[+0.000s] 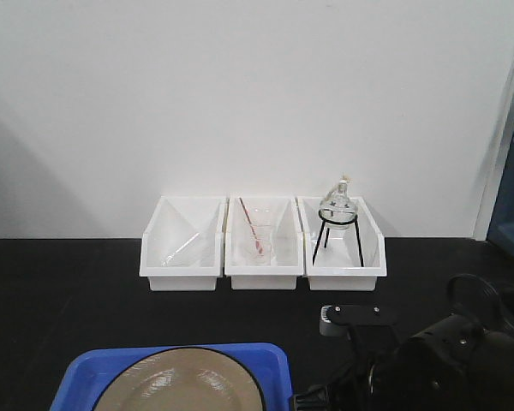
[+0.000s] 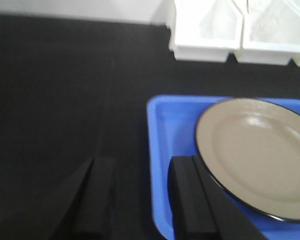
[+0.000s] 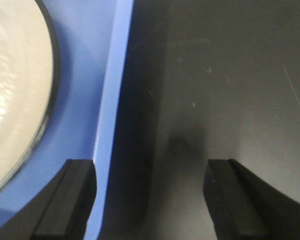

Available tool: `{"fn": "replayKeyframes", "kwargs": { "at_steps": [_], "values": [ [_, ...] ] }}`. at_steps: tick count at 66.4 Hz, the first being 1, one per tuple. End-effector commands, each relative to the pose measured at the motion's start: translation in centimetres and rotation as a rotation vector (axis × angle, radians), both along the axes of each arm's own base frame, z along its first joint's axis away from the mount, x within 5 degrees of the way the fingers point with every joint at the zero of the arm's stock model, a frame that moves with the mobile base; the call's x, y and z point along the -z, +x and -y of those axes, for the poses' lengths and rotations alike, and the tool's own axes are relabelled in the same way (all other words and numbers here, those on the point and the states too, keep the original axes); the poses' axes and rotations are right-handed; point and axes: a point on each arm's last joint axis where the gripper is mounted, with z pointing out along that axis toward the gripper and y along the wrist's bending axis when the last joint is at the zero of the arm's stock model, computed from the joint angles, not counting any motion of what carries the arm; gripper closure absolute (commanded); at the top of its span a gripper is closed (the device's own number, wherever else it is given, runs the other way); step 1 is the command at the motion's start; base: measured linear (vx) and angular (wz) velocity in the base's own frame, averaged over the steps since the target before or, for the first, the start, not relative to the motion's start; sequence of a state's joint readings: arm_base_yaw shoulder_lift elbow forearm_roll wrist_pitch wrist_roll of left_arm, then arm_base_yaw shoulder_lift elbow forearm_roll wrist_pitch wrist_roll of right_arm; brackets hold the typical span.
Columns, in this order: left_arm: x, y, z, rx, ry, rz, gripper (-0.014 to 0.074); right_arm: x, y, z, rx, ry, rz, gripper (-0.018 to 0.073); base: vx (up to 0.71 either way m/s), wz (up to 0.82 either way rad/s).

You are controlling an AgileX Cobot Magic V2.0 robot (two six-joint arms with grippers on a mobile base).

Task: Place disk in tray to left cabinet
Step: 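Release the plate and move both grippers to the tray's short edges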

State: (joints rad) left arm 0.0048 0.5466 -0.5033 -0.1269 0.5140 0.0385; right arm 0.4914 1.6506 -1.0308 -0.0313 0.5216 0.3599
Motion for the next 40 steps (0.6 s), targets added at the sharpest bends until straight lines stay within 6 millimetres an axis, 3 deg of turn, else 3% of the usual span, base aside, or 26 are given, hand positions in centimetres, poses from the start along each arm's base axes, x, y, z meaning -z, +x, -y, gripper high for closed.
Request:
{"fn": "replayKeyframes", "kwargs": {
  "at_steps": [1,9,16,31,40],
  "values": [
    [-1.8,1.7,0.4,0.003,-0.085,0.009,0.0202,-2.4,0.6,0.2,0.004,0.04,0.078,0.0048,0.0,0.0],
    [-2.5,4.9,0.7,0.044,-0.081,-0.098,0.0202,-2.5,2.5,1.5,0.083,0.093,0.018,0.0048,0.0,0.0],
    [-2.3,8.6,0.9,0.098,-0.048,-0.16,0.0202,-2.1,4.5,2.0,0.016,0.134,-0.032,0.0048,0.0,0.0],
    [1.3,15.5,1.6,0.157,-0.101,-0.323,0.0202,-0.8,7.3,0.2,-0.094,0.217,-0.041,0.0048,0.0,0.0],
    [3.1,18.4,1.6,0.159,-0.108,-0.386,0.0202,0.5,8.1,-0.1,-0.101,0.202,-0.071,0.0048,0.0,0.0]
  ]
}}
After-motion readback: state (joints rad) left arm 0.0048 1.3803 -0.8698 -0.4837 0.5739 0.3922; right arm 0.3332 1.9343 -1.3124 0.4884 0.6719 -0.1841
